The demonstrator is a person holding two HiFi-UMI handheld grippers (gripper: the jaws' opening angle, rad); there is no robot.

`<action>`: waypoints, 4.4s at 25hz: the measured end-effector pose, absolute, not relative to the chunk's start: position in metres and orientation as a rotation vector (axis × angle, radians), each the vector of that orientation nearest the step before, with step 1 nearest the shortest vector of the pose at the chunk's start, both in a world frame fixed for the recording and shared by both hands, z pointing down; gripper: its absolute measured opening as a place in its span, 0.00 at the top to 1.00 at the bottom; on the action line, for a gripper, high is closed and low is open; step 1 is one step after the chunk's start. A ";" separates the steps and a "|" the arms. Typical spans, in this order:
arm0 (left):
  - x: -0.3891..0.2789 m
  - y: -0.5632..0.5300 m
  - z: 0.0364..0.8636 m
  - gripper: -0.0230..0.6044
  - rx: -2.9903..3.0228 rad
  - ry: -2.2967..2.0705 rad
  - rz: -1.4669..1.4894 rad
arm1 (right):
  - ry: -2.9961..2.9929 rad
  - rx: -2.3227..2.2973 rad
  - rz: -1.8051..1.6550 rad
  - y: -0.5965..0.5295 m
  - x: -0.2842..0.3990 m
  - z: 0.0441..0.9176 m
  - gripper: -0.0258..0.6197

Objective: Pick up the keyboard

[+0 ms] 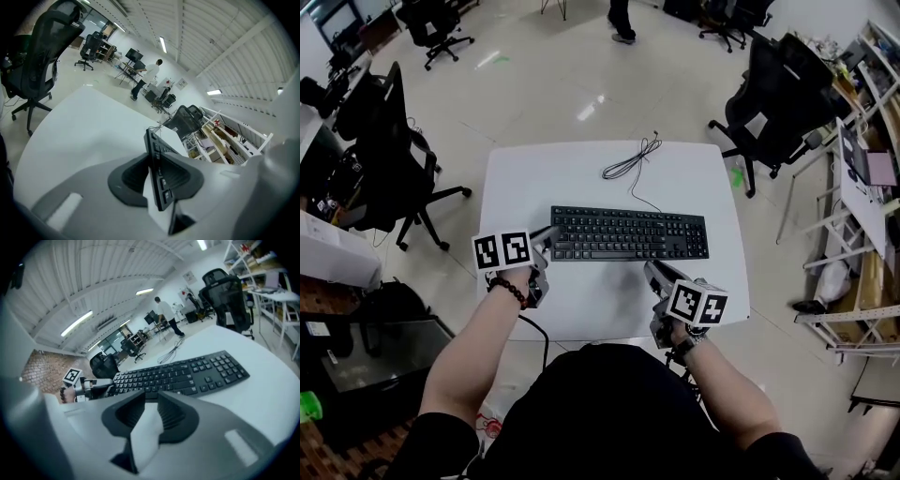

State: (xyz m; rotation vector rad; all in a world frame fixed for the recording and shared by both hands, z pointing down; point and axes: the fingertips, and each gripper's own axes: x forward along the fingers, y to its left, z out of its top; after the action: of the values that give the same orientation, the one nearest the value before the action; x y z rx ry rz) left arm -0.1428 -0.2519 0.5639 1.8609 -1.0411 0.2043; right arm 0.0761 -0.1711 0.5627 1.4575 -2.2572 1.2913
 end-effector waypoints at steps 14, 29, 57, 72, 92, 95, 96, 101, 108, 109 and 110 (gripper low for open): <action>-0.138 -0.253 0.550 0.83 1.867 -1.053 0.218 | -2.207 1.513 2.021 -0.178 0.085 0.613 0.61; -0.134 -0.249 0.542 0.83 1.858 -1.025 0.239 | -2.331 1.670 2.369 -0.229 0.109 0.636 0.59; -0.157 -0.261 0.484 0.82 2.000 -1.000 -0.057 | -2.815 1.579 1.716 -0.243 0.099 0.478 0.79; -0.164 -0.256 0.465 0.82 2.042 -1.000 -0.134 | -2.894 1.548 1.511 -0.237 0.092 0.444 0.79; -0.166 -0.254 0.458 0.82 2.055 -1.006 -0.152 | -2.917 1.539 1.495 -0.233 0.089 0.437 0.79; -0.165 -0.255 0.459 0.82 2.057 -1.005 -0.153 | -2.920 1.543 1.483 -0.233 0.090 0.438 0.79; -0.165 -0.255 0.459 0.82 2.059 -1.004 -0.153 | -2.921 1.544 1.486 -0.233 0.090 0.438 0.79; -0.165 -0.256 0.459 0.82 2.064 -1.001 -0.154 | -2.929 1.549 1.463 -0.234 0.090 0.438 0.79; -0.165 -0.257 0.457 0.82 2.066 -1.002 -0.156 | -2.933 1.548 1.462 -0.234 0.090 0.436 0.79; -0.166 -0.257 0.457 0.82 2.066 -1.002 -0.156 | -2.934 1.547 1.462 -0.234 0.089 0.436 0.79; -0.167 -0.257 0.457 0.82 2.066 -1.002 -0.157 | -2.932 1.550 1.460 -0.234 0.088 0.436 0.79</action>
State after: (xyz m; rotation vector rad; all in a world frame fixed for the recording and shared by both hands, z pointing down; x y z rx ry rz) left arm -0.1668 -0.2568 0.4571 2.0660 -1.0021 -0.1565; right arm 0.0885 -0.2339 0.4360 1.5500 -2.9315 1.4597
